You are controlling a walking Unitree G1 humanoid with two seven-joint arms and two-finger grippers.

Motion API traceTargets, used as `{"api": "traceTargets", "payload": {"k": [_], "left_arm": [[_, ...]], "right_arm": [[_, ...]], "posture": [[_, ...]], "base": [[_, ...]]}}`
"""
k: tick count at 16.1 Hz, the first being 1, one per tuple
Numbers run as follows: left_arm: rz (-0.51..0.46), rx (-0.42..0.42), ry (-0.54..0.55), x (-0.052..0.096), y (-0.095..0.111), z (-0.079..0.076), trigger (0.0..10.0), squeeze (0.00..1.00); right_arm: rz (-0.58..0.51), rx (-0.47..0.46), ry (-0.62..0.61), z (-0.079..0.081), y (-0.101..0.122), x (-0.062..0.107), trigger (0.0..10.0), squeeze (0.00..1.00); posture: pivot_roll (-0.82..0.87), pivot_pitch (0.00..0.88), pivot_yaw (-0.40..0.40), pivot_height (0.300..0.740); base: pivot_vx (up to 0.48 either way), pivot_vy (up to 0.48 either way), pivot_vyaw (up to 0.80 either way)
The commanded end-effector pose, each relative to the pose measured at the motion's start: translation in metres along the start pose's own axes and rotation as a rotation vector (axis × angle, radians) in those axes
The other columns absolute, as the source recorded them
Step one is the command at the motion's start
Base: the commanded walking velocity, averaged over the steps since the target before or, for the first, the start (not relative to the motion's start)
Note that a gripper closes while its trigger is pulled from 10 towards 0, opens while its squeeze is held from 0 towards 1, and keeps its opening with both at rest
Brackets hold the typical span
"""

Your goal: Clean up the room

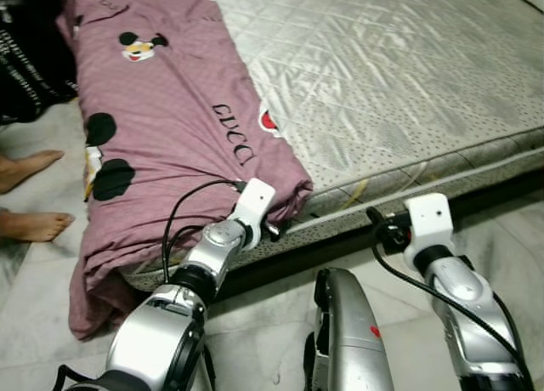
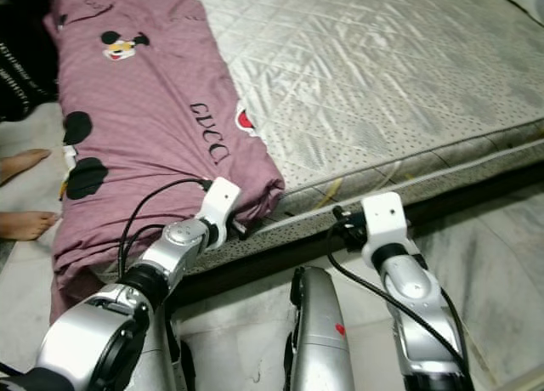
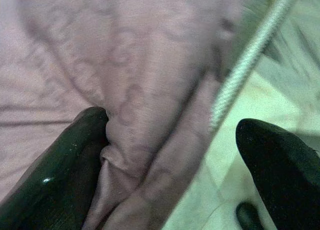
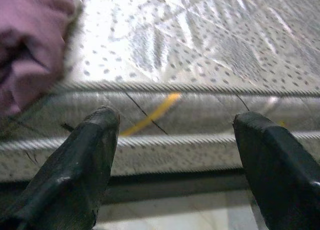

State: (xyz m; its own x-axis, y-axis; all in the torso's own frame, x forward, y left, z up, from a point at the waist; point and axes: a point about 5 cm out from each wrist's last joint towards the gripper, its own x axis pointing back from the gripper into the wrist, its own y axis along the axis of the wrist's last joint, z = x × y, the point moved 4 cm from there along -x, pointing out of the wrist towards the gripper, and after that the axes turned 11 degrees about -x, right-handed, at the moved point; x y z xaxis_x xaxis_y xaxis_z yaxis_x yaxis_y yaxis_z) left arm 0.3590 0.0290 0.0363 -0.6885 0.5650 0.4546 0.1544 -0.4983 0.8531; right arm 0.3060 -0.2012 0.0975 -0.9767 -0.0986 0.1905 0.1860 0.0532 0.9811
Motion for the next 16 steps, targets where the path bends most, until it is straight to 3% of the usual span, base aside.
{"api": "traceTargets", "payload": {"k": [1,4,5,6,9,11,12,16], "left_arm": [[0.048,-0.053,-0.175,-0.001,-0.015,-0.037,10.0,0.0],[0.037,-0.212,-0.165,0.004,-0.013,-0.028,10.0,0.0],[0.025,-0.252,-0.12,0.006,-0.01,-0.021,10.0,0.0],[0.006,-0.355,-0.054,0.012,-0.007,-0.009,10.0,0.0],[-0.077,-0.474,0.041,0.026,0.005,0.001,10.0,0.0],[-0.218,-0.456,0.219,0.04,0.034,0.018,10.0,0.0],[-0.246,-0.453,0.242,0.044,0.04,0.022,10.0,0.0],[-0.324,-0.471,0.187,0.05,0.066,0.019,10.0,0.0]], "right_arm": [[0.007,-0.006,-0.006,0.001,-0.004,-0.002,10.0,0.0],[-0.01,-0.019,-0.006,0.007,-0.003,-0.012,10.0,0.0],[-0.016,-0.023,-0.006,0.008,-0.002,-0.014,10.0,0.0],[-0.026,-0.028,-0.005,0.011,0.0,-0.02,10.0,0.0],[-0.051,-0.039,-0.001,0.017,0.005,-0.028,10.0,0.0],[-0.077,-0.047,-0.002,0.024,0.01,-0.037,10.0,0.0],[-0.086,-0.05,-0.001,0.027,0.012,-0.04,10.0,0.0],[-0.108,-0.05,0.005,0.033,0.016,-0.047,10.0,0.0]], "posture": [[-0.14,0.105,0.013,0.533],[-0.11,0.082,0.023,0.533],[-0.11,0.079,0.023,0.533],[-0.1,0.066,0.023,0.533],[-0.07,0.056,0.023,0.533],[-0.05,0.049,0.022,0.533],[-0.05,0.046,0.021,0.533],[-0.04,0.04,0.023,0.533]], "base": [[0.0,0.0,0.0],[0.0,0.0,0.0],[0.0,0.0,0.0],[0.0,0.0,0.0],[0.0,0.0,0.0],[0.0,0.0,0.0],[0.0,0.0,0.0],[0.0,0.0,0.0]]}}
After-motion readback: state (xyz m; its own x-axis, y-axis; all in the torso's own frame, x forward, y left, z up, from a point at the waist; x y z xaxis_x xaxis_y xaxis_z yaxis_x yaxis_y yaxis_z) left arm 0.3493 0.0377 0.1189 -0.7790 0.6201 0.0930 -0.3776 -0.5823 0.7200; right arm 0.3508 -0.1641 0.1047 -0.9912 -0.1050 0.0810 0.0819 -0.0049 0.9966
